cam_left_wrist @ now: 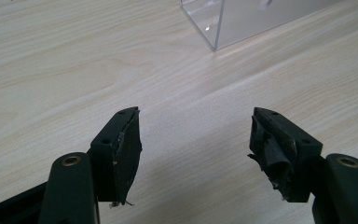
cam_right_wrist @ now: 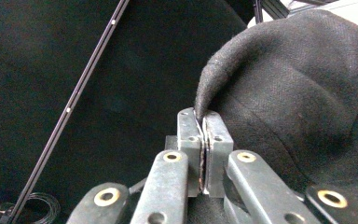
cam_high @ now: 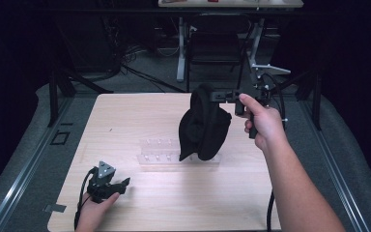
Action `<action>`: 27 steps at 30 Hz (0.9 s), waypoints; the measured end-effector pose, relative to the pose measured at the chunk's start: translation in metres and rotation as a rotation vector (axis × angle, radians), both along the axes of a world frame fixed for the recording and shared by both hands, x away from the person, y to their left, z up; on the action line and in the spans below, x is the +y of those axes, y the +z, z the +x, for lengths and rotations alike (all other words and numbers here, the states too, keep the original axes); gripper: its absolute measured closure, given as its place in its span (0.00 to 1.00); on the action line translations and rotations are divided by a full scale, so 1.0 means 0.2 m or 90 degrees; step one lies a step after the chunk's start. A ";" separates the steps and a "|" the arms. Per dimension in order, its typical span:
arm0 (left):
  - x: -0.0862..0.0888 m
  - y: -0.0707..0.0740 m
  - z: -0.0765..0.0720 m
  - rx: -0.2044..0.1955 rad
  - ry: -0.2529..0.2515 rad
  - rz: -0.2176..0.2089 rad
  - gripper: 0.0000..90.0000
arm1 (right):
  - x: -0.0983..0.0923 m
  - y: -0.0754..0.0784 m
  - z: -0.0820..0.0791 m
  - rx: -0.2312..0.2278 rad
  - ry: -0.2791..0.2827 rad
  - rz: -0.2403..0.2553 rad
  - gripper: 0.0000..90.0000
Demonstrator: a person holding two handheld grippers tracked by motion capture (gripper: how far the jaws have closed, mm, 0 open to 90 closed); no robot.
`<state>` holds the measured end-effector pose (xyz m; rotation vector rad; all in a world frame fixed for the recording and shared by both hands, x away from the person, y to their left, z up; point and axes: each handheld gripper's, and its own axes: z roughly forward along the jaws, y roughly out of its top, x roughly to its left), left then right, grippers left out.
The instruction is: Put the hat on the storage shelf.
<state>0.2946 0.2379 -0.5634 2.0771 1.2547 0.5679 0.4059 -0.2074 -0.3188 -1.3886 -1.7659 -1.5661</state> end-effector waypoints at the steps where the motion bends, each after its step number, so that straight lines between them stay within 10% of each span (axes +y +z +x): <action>1: 0.00 0.00 0.00 -0.001 -0.001 0.000 0.38 | 0.00 0.00 0.01 0.000 0.000 0.001 0.99; 27: -0.03 0.03 -0.01 -0.030 0.006 -0.005 0.33 | 0.10 -0.07 0.04 0.009 0.014 0.004 0.98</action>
